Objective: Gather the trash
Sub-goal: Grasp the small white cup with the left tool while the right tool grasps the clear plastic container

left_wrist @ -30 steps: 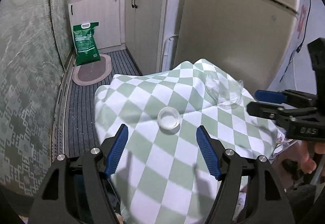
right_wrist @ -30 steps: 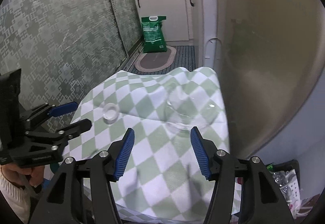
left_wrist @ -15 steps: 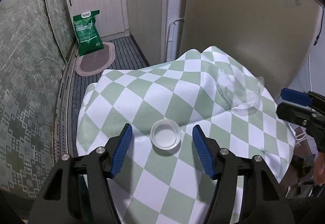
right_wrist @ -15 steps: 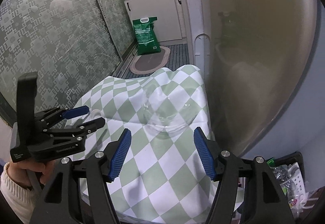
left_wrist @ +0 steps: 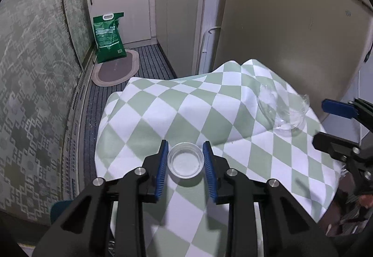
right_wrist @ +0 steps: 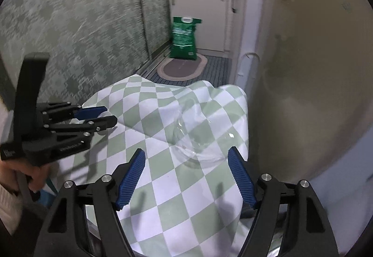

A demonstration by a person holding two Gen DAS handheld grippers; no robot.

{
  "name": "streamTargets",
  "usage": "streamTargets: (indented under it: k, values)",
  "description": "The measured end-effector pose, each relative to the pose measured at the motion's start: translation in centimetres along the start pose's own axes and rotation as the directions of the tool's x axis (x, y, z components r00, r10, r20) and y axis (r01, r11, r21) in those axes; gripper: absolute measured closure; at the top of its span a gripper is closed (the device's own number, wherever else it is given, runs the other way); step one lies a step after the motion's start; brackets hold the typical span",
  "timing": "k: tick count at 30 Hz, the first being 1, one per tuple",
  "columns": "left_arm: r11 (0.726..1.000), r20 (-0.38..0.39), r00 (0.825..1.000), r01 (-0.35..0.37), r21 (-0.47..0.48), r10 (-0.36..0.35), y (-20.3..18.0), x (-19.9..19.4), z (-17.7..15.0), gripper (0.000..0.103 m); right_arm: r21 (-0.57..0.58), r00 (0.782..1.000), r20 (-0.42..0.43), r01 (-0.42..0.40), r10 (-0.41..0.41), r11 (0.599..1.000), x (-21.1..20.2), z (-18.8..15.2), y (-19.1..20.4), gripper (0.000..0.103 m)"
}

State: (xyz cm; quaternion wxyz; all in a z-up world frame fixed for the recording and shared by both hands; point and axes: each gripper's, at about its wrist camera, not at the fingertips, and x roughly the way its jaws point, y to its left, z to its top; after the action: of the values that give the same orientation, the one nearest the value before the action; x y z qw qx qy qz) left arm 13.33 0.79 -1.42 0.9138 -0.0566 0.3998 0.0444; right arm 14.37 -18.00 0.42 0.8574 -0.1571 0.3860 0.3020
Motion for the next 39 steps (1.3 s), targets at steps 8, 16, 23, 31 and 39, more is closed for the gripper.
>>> streamTargets:
  k: [8,16,23,31,39]
  values:
    - [0.993,0.074,0.995,0.076,-0.088,-0.069,1.9,-2.7,-0.9,0.071,-0.113,0.999,-0.049,0.015,-0.02,0.993,2.1,2.0,-0.6,0.029]
    - [0.984,0.135,0.981,0.154,-0.093,-0.141,3.0,-4.5,-1.5,0.071,-0.201,0.992,-0.117,0.031,-0.055,0.979,5.3,2.2,-0.9,0.029]
    - [0.981,0.15,0.977,0.167,-0.098,-0.151,4.1,-4.7,-2.2,0.071,-0.198,0.993,-0.122,-0.017,-0.008,0.98,5.7,1.1,-0.7,0.033]
    - [0.982,0.152,0.977,0.165,-0.096,-0.149,4.9,-5.4,-2.6,0.071,-0.151,0.992,-0.109,-0.082,0.066,0.985,5.1,0.1,0.9,0.051]
    - [0.984,0.15,0.978,0.159,-0.085,-0.146,5.4,-6.0,-3.4,0.071,-0.123,0.99,-0.084,-0.119,0.109,0.985,4.3,-1.2,2.7,0.067]
